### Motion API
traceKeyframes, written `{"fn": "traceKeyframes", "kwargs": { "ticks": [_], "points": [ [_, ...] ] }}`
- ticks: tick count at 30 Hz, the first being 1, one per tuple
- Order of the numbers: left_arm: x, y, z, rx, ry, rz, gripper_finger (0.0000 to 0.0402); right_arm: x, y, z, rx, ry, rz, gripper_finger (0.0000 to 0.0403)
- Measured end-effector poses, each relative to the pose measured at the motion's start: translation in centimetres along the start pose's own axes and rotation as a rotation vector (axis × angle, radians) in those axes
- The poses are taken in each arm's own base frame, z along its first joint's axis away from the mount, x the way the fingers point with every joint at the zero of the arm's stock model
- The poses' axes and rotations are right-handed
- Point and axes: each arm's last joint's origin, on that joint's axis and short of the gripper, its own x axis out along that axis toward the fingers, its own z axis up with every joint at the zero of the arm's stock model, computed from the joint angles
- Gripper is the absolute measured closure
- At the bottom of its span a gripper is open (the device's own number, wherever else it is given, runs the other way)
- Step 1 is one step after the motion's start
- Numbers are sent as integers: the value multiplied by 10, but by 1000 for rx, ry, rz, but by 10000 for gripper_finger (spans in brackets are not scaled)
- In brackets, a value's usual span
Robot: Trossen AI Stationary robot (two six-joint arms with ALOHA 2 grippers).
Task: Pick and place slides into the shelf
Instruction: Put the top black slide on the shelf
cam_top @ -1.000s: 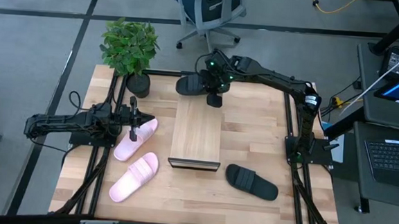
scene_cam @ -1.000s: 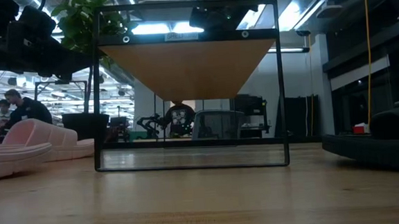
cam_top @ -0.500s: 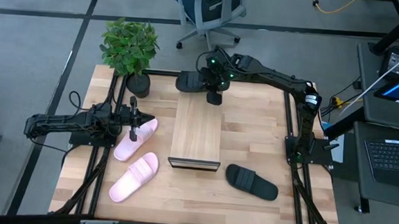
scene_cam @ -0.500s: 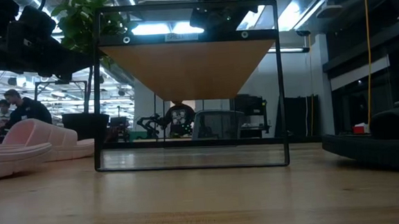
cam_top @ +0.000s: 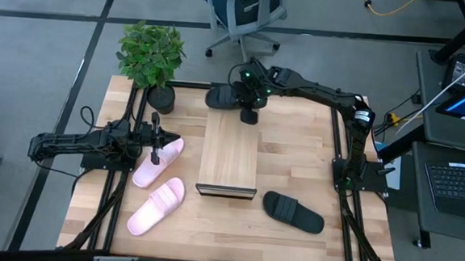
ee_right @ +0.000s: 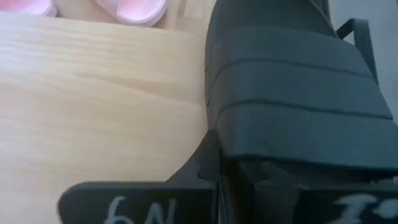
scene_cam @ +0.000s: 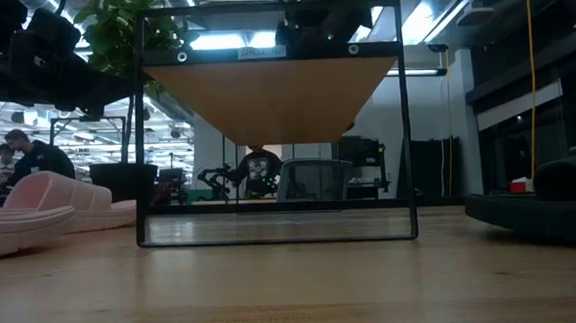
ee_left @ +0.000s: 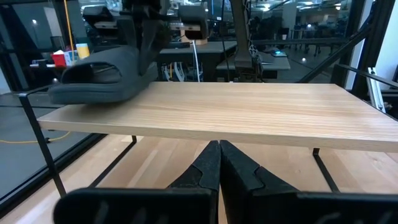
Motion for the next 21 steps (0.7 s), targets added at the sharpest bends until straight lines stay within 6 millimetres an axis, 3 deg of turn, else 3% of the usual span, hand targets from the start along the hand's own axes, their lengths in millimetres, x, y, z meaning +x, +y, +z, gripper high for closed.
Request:
{"fn": "traceKeyframes", "kwargs": {
  "ticks": [21],
  "points": [
    [0,0,0,1,5,0,401,3,-2,-2,-60,-15,-17,392]
  ]
}}
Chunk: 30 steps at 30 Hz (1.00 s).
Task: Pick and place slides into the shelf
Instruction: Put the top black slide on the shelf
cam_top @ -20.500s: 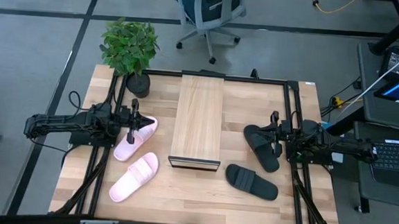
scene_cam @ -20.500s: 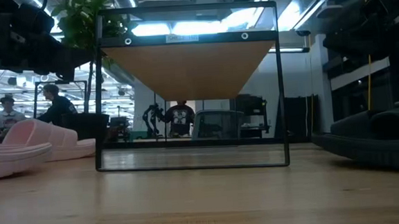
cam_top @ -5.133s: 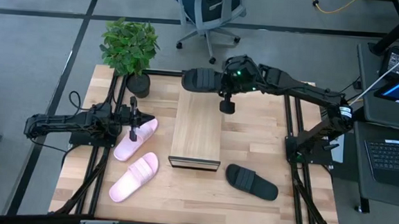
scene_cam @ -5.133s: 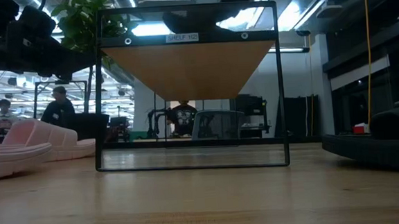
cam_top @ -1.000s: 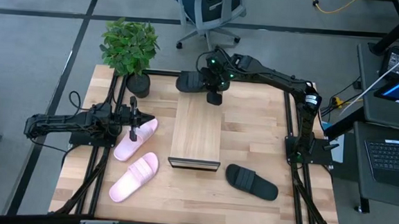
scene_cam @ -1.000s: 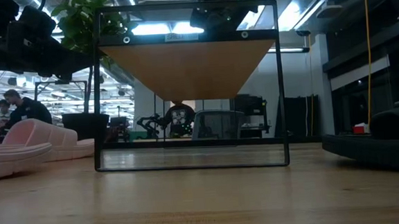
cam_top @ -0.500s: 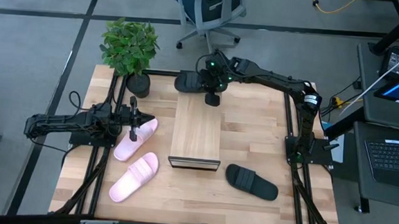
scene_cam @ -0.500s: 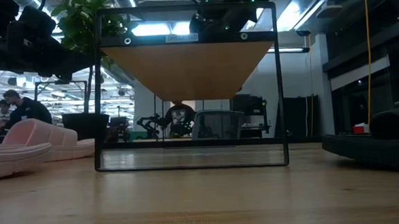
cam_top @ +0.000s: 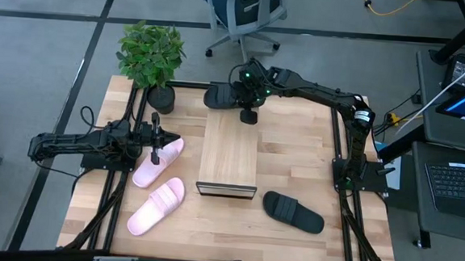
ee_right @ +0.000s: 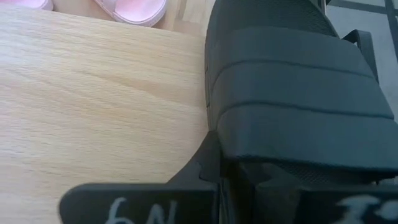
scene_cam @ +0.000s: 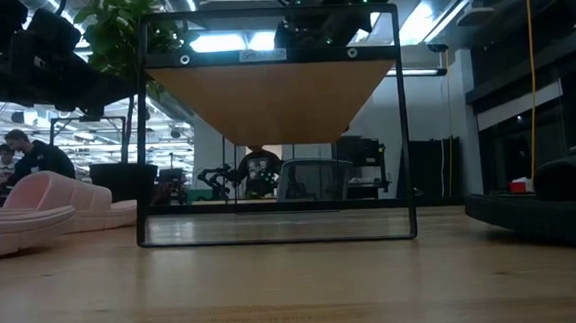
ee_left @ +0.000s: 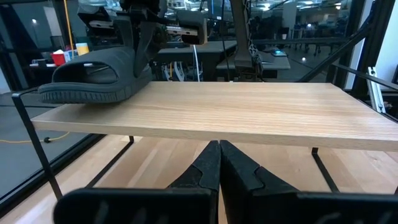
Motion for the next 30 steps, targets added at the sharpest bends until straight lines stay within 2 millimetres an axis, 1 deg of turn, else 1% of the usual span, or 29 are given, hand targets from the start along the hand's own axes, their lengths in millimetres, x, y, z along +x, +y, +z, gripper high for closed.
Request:
{"fn": "traceKeyframes", "kwargs": {
  "ticks": [10,16,21,30],
  "points": [
    [0,0,-1,1,13,0,401,0,0,0,0,2,-4,389],
    [0,0,-1,1,12,0,401,0,-2,-1,1,37,-59,391],
    [0,0,-1,1,12,-1,401,0,-2,-1,1,38,-62,380],
    [0,0,-1,0,11,0,401,0,-2,-1,1,36,-61,375]
  ]
}}
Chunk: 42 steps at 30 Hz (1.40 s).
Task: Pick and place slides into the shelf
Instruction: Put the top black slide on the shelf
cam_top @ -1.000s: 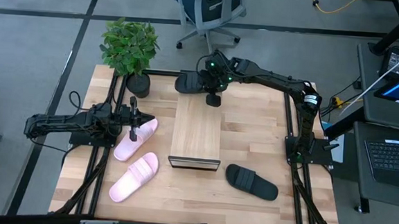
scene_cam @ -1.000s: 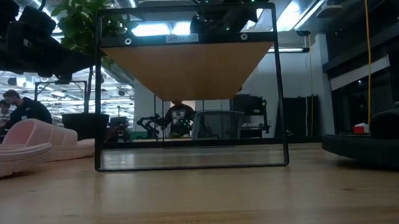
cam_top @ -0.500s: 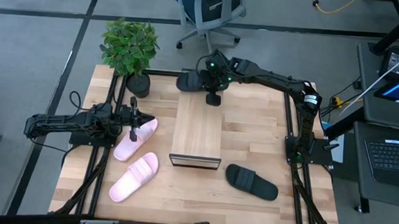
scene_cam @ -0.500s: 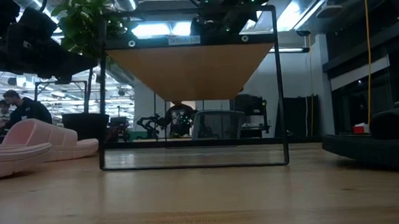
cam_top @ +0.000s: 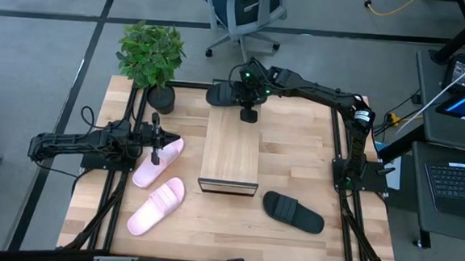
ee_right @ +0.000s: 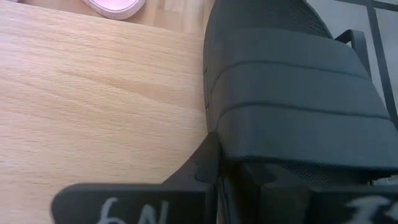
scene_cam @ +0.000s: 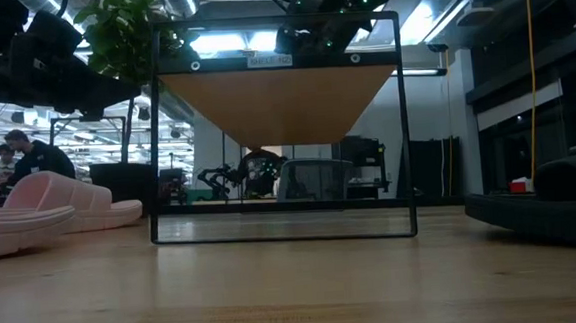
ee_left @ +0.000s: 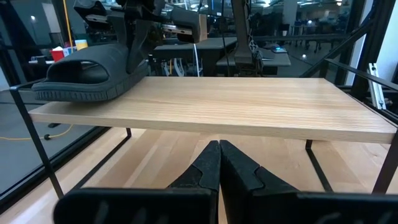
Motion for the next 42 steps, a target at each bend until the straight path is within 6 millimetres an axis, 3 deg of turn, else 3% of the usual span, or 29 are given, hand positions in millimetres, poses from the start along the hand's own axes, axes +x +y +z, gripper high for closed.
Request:
{"fn": "traceKeyframes", "kwargs": {
  "ticks": [18,32,42],
  "points": [
    [0,0,0,0,0,0,401,0,0,0,0,8,-15,371],
    [0,0,0,0,0,0,401,0,-1,0,7,10,-22,274],
    [0,0,0,-1,0,0,401,-18,5,18,41,1,-8,266]
  ]
}}
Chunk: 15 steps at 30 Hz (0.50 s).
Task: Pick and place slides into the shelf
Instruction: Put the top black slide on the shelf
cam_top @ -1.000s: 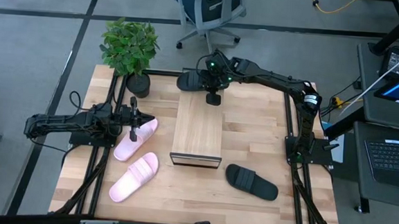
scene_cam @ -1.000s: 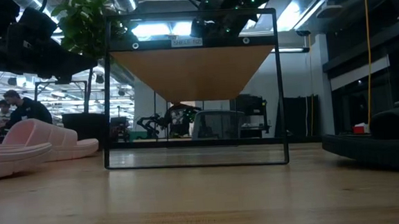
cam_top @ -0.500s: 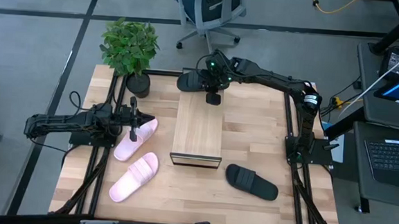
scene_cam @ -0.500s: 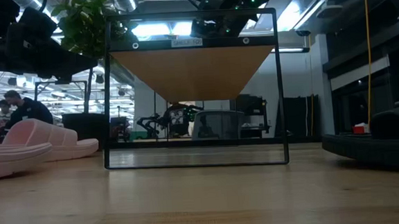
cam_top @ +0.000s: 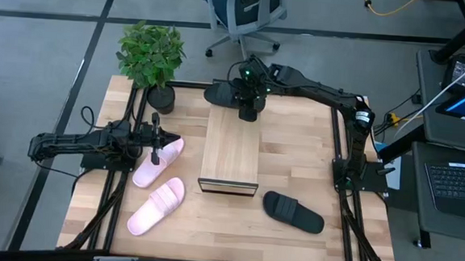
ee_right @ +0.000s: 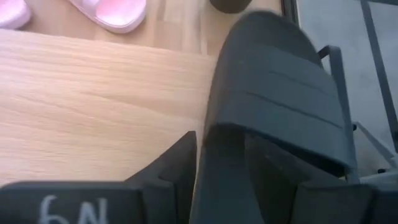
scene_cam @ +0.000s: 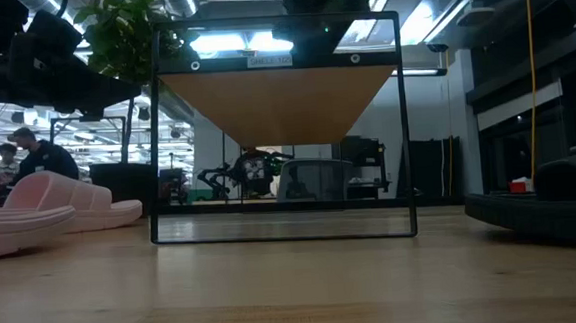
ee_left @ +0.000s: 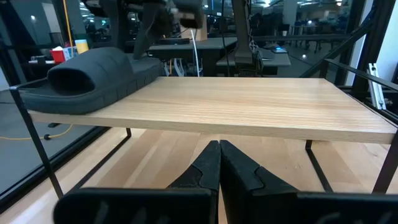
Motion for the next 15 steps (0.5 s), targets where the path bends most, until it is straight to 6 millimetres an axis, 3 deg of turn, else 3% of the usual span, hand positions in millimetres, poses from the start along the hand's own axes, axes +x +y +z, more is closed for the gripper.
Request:
{"fn": "traceKeyframes", "kwargs": {
  "ticks": [5,12,15],
  "points": [
    [0,0,0,-2,0,0,401,-9,5,7,13,7,15,270],
    [0,0,0,-26,0,0,401,-9,7,1,54,71,18,272],
    [0,0,0,-27,2,0,401,-9,10,-2,58,107,40,293]
  ]
}}
